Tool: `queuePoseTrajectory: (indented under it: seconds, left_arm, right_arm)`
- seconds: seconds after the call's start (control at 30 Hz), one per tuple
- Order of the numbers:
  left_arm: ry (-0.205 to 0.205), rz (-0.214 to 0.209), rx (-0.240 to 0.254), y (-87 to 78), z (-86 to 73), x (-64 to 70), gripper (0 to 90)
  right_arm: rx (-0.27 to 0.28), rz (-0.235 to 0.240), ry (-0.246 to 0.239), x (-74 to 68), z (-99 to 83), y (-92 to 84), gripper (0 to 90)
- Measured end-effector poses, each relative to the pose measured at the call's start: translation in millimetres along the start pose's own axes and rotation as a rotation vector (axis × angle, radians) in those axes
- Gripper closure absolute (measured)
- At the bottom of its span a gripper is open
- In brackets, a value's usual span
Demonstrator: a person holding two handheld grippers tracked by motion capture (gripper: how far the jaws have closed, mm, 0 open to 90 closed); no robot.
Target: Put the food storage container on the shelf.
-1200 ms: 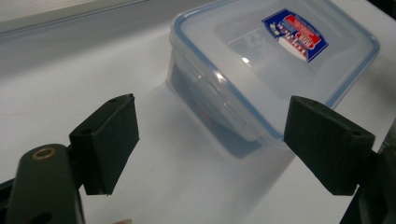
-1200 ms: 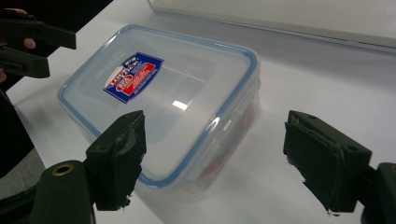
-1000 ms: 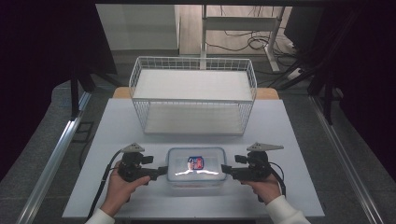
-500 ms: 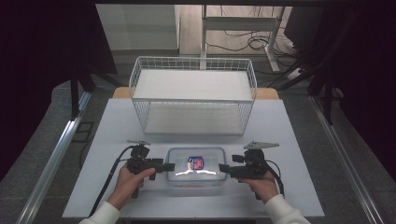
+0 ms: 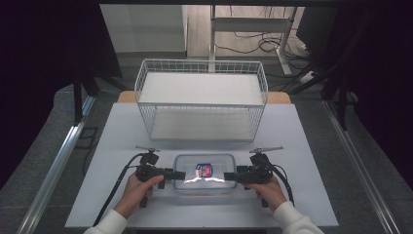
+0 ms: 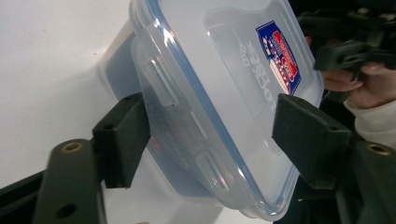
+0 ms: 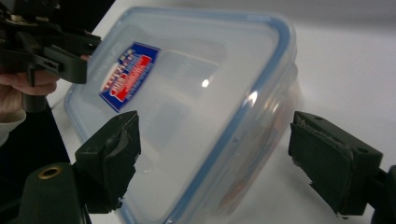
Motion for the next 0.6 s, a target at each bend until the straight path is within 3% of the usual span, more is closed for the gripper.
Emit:
queuePoseTrajectory:
  seconds: [0.1,0.23,0.4,0.6]
  left_arm:
    - [-0.013,-0.009,0.0,-0.8,0.0,-1.1,32.2]
    - [-0.014,-0.008,0.001,-1.3,0.3,-1.0,33.0]
    - [-0.024,-0.01,0.022,-3.9,-0.1,0.2,36.6]
    - [-0.01,-0.004,0.034,-8.9,-2.8,5.1,42.1]
  right_arm:
    - [-0.021,0.06,0.04,1.5,0.0,4.6,18.3]
    - [-0.044,0.085,0.085,2.8,-0.9,4.5,21.5]
    - [-0.048,0.082,0.1,1.9,-0.4,-4.7,34.2]
    - [-0.037,0.088,0.132,-1.2,-1.3,-12.7,42.5]
Point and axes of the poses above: each handheld gripper's, and its own axes: y roughly forward along the jaws, z roughly out of its top, x roughly to its right, the point moved 5 cm from there along y, roughly forward along the jaws, and after that the axes turned 2 degrees about -x, right-handed, at the moved point
